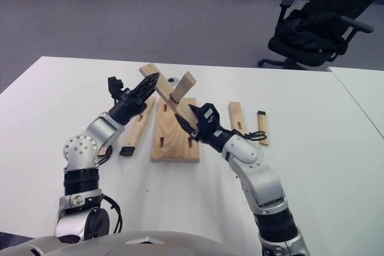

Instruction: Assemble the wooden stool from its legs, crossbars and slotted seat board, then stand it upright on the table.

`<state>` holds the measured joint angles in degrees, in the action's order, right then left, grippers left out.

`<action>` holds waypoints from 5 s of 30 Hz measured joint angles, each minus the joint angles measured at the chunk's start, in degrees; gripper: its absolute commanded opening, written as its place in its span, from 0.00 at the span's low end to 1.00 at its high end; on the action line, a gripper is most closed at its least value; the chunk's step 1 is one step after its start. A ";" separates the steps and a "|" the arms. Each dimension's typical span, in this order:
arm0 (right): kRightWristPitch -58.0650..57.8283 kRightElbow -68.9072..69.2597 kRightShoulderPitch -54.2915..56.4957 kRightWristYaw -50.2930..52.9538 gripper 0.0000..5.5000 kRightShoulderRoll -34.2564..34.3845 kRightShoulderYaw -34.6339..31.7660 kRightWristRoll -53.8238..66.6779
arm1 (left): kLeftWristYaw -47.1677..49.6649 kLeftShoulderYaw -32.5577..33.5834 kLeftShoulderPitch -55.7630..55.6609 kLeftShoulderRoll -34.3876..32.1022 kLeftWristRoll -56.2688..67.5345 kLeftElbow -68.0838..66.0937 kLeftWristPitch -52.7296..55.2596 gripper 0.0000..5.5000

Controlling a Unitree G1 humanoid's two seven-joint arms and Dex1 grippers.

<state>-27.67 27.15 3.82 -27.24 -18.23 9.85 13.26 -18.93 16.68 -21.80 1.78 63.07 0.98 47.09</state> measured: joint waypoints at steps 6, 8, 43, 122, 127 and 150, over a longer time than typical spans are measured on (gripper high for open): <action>1.43 0.76 -1.26 -0.68 0.38 -1.14 1.42 -0.57 | 0.90 -0.97 1.69 0.52 0.37 0.98 0.73 0.20; 1.69 0.84 -1.85 -0.82 0.38 -1.63 1.90 -1.45 | 0.94 -1.33 2.78 0.51 0.36 1.37 0.93 0.19; 4.92 -10.26 -10.64 6.01 0.69 -4.84 7.07 -18.05 | 22.05 -3.19 28.23 -1.28 -12.03 31.24 -17.58 0.18; 7.15 -10.47 -8.73 5.70 0.69 -2.45 4.42 -17.82 | 18.04 -26.56 12.11 -8.80 -54.18 27.55 -20.18 0.66; 8.42 -6.69 -10.97 1.38 0.69 -2.27 5.61 -14.26 | 12.73 -21.86 12.01 -11.15 -51.72 33.48 -23.65 0.81; 12.13 -19.54 0.44 -19.80 0.69 -14.47 7.26 -11.43 | -3.59 -22.01 18.70 -22.23 -57.06 12.51 -22.78 0.87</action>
<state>-15.54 7.62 4.26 -47.03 -32.70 17.11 1.82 -22.52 -5.32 -3.10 -20.45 6.02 13.49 24.32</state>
